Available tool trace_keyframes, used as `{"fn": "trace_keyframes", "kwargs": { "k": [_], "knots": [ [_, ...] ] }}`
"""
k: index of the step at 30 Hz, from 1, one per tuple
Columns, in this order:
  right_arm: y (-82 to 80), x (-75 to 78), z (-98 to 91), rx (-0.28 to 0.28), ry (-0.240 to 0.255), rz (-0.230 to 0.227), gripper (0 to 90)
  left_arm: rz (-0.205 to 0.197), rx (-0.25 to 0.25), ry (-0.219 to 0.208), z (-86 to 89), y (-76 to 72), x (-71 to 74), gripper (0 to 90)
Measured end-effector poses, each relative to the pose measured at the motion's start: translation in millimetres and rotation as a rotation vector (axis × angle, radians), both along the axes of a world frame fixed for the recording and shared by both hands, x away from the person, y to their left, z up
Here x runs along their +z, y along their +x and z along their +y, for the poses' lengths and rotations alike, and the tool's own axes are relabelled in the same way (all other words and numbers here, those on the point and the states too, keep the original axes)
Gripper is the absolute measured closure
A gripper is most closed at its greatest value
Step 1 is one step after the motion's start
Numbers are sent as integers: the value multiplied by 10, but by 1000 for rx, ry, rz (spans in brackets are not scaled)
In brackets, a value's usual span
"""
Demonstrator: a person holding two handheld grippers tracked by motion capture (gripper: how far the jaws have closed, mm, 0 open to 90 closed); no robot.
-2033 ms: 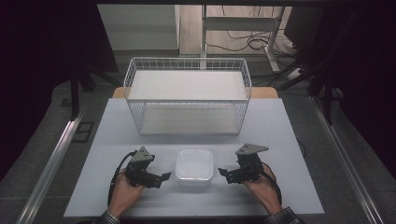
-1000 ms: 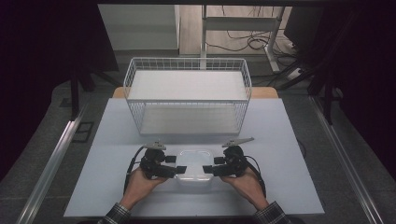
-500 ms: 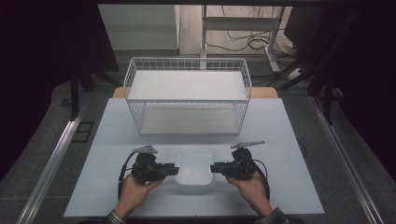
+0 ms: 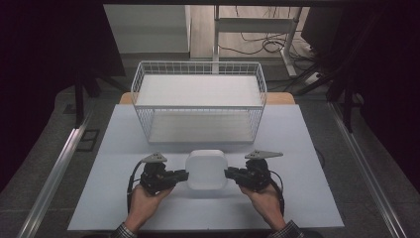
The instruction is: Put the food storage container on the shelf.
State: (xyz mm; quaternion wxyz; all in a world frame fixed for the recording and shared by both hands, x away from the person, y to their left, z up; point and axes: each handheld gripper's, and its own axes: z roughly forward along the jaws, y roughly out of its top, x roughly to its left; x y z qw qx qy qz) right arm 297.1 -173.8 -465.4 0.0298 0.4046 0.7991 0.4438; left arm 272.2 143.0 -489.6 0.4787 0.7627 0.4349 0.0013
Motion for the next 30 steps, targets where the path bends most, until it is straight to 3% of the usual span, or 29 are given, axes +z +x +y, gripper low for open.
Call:
{"fn": "trace_keyframes", "kwargs": {
  "k": [10,22,30],
  "knots": [
    [-14,158,-21,26,30,-48,785,-44,-3,-10,29,-12,174,802],
    [136,483,28,25,52,-106,787,-116,13,-14,90,113,547,804],
    [219,655,60,22,47,-131,787,-140,28,-12,98,198,708,804]
  ]
}}
